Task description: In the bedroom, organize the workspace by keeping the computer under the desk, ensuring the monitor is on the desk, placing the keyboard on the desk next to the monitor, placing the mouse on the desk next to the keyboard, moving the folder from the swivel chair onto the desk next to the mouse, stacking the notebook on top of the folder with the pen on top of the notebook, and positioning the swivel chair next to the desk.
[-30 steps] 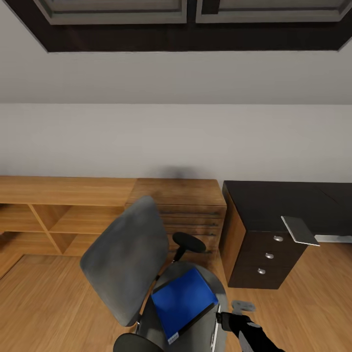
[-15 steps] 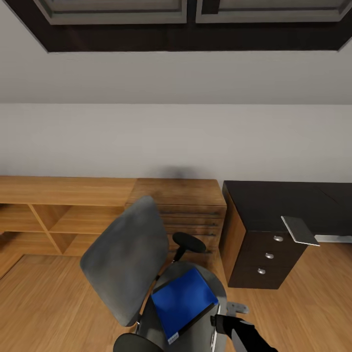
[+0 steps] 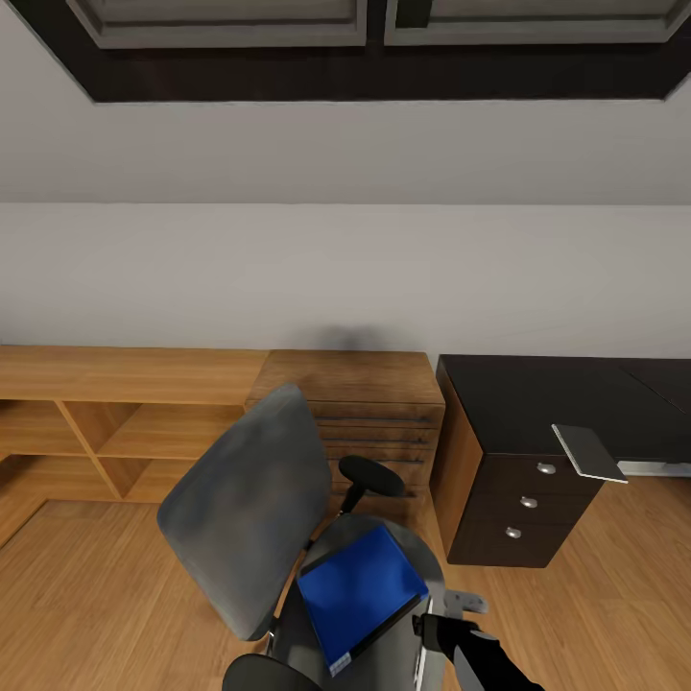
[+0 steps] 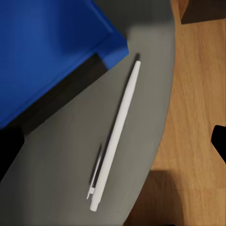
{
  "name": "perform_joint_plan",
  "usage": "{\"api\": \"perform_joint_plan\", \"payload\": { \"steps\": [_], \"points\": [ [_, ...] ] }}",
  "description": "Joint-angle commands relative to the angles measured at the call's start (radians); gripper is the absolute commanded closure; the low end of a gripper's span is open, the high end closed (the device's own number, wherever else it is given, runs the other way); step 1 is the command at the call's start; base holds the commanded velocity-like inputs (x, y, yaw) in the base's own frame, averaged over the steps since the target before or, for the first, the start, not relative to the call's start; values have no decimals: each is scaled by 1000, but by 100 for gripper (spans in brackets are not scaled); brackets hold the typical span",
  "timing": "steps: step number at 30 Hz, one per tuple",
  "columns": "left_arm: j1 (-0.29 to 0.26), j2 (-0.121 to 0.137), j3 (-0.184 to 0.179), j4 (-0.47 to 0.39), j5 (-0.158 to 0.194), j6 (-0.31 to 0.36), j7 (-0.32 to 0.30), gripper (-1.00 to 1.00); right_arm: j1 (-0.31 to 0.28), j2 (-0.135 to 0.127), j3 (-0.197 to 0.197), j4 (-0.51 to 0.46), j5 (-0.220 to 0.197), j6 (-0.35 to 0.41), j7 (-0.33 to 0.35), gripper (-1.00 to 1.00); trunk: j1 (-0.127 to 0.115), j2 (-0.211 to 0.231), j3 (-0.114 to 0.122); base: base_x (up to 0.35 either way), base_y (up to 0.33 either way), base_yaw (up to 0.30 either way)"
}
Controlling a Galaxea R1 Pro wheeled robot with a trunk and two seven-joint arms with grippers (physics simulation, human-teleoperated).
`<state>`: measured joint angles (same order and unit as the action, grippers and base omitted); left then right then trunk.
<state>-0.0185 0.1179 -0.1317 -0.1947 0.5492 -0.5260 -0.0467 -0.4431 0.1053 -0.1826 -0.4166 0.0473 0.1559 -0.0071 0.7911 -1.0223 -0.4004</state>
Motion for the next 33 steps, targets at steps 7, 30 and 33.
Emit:
{"api": "perform_joint_plan", "payload": {
  "steps": [7,30,33],
  "points": [
    [-1,20,-9,-4,24,-5,-7,-100,0,-2,-4,-2,6,-19,-1,-100,8,-15,-7,0,0,0],
    [0,60,-5,-66,32,1,-2,-100,0,-4,-2,1,9,-41,-2,-100,96,-176,-79,0,0,0],
    [0,48,-6,-54,34,7,-4,-100,5,-2,-2,13,9,-52,-12,-100,100,-182,-82,0,0,0]
  ]
}}
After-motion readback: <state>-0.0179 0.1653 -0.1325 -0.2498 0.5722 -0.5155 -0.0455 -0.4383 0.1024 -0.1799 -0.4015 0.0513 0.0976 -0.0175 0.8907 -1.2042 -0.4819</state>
